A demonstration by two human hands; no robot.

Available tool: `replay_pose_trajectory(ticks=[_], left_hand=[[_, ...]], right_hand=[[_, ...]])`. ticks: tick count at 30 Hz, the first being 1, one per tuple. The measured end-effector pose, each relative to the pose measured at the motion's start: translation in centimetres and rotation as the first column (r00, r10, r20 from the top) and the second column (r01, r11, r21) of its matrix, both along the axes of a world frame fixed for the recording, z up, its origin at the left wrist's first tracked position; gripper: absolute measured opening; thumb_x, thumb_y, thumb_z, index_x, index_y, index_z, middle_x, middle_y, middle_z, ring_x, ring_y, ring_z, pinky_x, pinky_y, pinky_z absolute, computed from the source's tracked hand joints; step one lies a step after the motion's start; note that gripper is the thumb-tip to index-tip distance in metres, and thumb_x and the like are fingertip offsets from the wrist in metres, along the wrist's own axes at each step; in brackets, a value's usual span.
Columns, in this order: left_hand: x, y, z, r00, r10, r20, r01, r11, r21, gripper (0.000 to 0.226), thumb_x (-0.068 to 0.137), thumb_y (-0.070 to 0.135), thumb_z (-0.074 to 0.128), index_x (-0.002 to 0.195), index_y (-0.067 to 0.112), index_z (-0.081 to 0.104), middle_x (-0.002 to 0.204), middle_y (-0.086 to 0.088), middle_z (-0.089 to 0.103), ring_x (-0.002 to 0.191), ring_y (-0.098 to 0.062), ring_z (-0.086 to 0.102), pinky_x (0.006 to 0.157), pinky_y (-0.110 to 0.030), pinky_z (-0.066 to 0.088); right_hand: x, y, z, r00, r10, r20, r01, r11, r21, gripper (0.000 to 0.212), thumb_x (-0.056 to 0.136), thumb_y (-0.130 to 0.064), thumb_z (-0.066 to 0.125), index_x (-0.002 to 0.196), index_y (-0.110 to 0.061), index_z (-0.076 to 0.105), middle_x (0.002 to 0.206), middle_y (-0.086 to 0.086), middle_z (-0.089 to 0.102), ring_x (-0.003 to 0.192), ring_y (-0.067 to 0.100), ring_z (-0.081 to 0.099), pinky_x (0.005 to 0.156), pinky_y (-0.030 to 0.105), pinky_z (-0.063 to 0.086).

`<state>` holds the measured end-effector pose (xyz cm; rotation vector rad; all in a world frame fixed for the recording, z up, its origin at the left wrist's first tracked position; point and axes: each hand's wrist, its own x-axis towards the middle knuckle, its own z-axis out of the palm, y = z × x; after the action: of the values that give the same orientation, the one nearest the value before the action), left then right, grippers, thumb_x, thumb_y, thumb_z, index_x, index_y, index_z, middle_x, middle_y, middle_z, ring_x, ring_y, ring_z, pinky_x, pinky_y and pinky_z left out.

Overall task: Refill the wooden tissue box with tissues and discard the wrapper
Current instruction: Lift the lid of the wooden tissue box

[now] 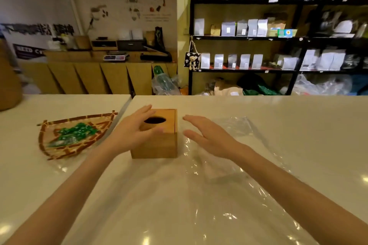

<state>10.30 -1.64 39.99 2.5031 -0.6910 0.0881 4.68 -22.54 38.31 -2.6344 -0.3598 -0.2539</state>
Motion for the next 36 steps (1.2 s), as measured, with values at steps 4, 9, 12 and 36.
replay_pose_trajectory(ticks=[4,9,12,36], left_hand=[[1.6,2.2,-0.7,0.988,0.09,-0.124,-0.073,0.987,0.14,0.09,0.071,0.055,0.063,0.144,0.024,0.02,0.157,0.005,0.011,0.142,-0.017,0.012,0.114,-0.039,0.017],[2.6,3.5,-1.1,0.984,0.123,-0.13,-0.107,0.987,0.12,0.094,0.062,0.062,0.062,0.142,0.028,0.026,0.154,0.006,0.022,0.141,-0.016,0.019,0.115,-0.039,0.017],[3.1,3.7,-0.4,0.99,0.116,-0.077,-0.099,0.976,0.196,0.098,0.054,0.068,0.059,0.139,0.028,0.033,0.151,0.008,0.031,0.139,-0.015,0.027,0.113,-0.037,0.022],[9.6,0.7,0.1,0.944,0.301,-0.139,-0.331,0.847,-0.415,0.035,0.084,0.033,0.058,0.106,0.008,0.067,0.104,-0.009,0.07,0.098,-0.023,0.062,0.09,-0.04,0.051]], right_hand=[[2.9,2.8,0.4,0.997,0.072,-0.025,-0.075,0.989,-0.124,0.067,0.091,-0.048,0.04,0.145,-0.013,0.02,0.154,0.006,0.024,0.14,0.02,0.024,0.114,0.033,0.019],[4.9,2.8,-0.2,0.996,0.068,-0.055,-0.081,0.956,-0.281,0.076,0.088,-0.058,0.038,0.146,-0.016,0.014,0.157,0.003,0.015,0.143,0.018,0.014,0.117,0.034,0.011],[5.6,2.4,-0.3,0.996,0.084,-0.019,-0.085,0.914,-0.396,0.079,0.085,-0.065,0.029,0.146,-0.016,0.016,0.157,0.003,0.017,0.143,0.017,0.014,0.117,0.034,0.007],[12.7,2.7,1.1,0.995,-0.076,0.061,0.021,0.783,0.622,0.025,0.095,-0.03,0.043,0.079,-0.018,0.058,0.072,-0.01,0.056,0.07,0.005,0.054,0.058,0.011,0.042]])
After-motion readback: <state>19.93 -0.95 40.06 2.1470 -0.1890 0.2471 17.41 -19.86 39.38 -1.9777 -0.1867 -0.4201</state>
